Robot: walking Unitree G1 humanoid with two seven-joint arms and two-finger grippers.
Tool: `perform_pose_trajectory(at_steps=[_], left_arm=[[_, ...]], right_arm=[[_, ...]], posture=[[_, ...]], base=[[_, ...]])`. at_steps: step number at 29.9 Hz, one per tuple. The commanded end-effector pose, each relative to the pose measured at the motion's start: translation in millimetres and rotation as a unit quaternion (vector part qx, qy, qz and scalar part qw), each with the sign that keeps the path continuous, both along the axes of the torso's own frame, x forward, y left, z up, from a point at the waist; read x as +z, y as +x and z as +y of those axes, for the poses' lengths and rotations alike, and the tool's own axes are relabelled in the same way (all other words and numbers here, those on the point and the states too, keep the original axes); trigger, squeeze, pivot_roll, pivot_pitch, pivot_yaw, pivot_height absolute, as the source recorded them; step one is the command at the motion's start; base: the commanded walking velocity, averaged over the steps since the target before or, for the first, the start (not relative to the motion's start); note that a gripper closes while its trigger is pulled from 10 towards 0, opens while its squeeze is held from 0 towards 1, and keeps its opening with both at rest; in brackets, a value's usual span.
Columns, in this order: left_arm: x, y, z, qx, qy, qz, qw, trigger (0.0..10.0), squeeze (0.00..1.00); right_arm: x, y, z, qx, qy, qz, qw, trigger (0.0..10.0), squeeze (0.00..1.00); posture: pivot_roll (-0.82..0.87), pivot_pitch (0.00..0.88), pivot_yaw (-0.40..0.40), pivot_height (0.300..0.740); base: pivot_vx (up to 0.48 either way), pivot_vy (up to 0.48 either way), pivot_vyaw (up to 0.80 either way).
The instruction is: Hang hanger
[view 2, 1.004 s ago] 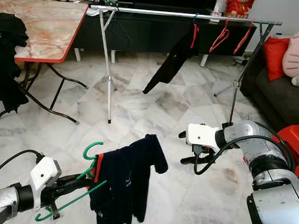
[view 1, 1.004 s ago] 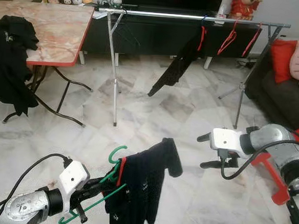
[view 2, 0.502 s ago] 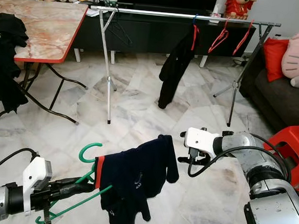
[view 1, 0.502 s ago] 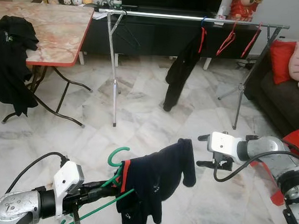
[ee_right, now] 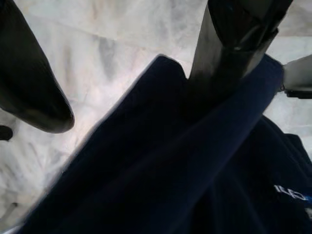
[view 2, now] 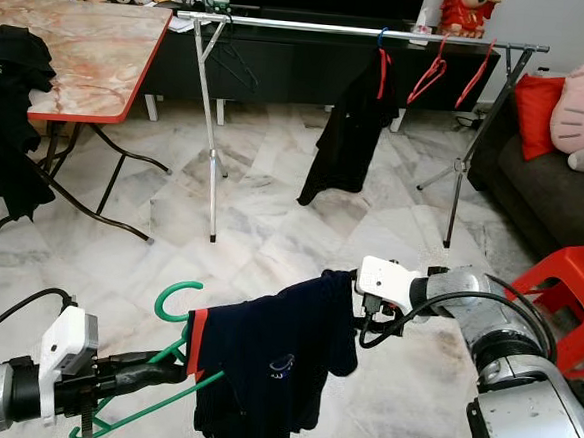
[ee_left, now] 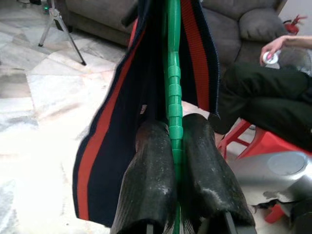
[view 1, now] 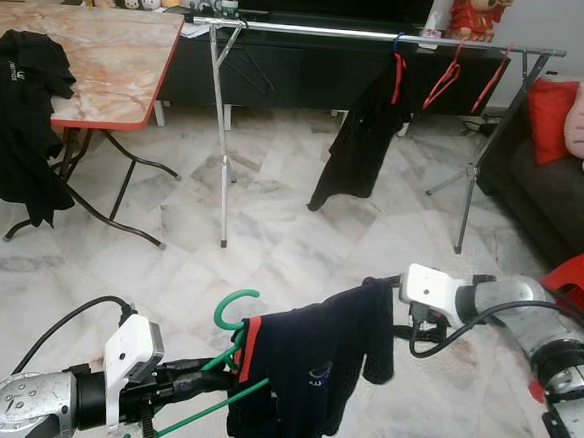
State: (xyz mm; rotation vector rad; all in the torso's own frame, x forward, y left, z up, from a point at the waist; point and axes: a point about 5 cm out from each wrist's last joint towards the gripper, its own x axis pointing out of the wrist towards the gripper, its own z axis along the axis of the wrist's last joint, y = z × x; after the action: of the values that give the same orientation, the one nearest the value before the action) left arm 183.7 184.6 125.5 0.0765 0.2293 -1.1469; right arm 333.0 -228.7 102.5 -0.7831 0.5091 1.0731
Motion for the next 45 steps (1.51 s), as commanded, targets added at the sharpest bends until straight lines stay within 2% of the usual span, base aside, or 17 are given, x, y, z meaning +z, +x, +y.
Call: perform_pose_trajectory(at_steps=[1, 9, 10, 11, 12, 22, 45], left_arm=[[13, 0.4, -2.8, -0.016, -0.01, -0.024, 1.0, 0.0, 0.0], [15, 0.6, -3.4, -0.019, -0.014, -0.025, 0.999, 0.0, 0.0], [17, 1.5, -4.4, -0.019, -0.017, -0.027, 0.999, 0.0, 0.0], [18, 2.1, -5.2, -0.02, -0.02, -0.028, 0.999, 0.0, 0.0], [19, 2.6, -6.1, -0.02, -0.023, -0.03, 0.999, 0.0, 0.0], [23, 3.9, -7.8, -0.019, -0.033, -0.036, 0.999, 0.0, 0.0], [24, 5.6, -10.1, -0.022, -0.036, -0.035, 0.998, 0.0, 0.0]], right_arm=[[-2, -1.9, -3.4, -0.018, 0.02, 0.013, 1.0, 10.0, 0.0], [-8, -5.0, -1.8, -0.023, 0.033, 0.035, 0.999, 10.0, 0.0], [-12, -6.7, -0.9, -0.04, 0.054, 0.047, 0.997, 5.6, 0.0], [-15, -8.2, -0.2, -0.052, 0.07, 0.057, 0.995, 3.7, 0.0], [-19, -9.5, 0.5, -0.066, 0.085, 0.065, 0.992, 0.0, 0.0], [-32, -15.8, 2.9, -0.101, 0.119, 0.095, 0.983, 0.0, 0.0], [-32, -14.7, 6.2, -0.11, 0.136, 0.091, 0.98, 0.0, 0.0]], posture=[[-0.04, 0.0, -0.09, 0.74], [-0.04, 0.0, -0.089, 0.74], [-0.04, 0.0, -0.088, 0.74], [-0.04, 0.0, -0.088, 0.74], [-0.03, 0.0, -0.088, 0.74], [-0.02, 0.0, -0.091, 0.74], [-0.02, 0.0, -0.088, 0.74]], base=[[0.0, 0.0, 0.0], [0.0, 0.0, 0.0], [0.0, 0.0, 0.0], [0.0, 0.0, 0.0], [0.0, 0.0, 0.0], [0.0, 0.0, 0.0], [0.0, 0.0, 0.0]])
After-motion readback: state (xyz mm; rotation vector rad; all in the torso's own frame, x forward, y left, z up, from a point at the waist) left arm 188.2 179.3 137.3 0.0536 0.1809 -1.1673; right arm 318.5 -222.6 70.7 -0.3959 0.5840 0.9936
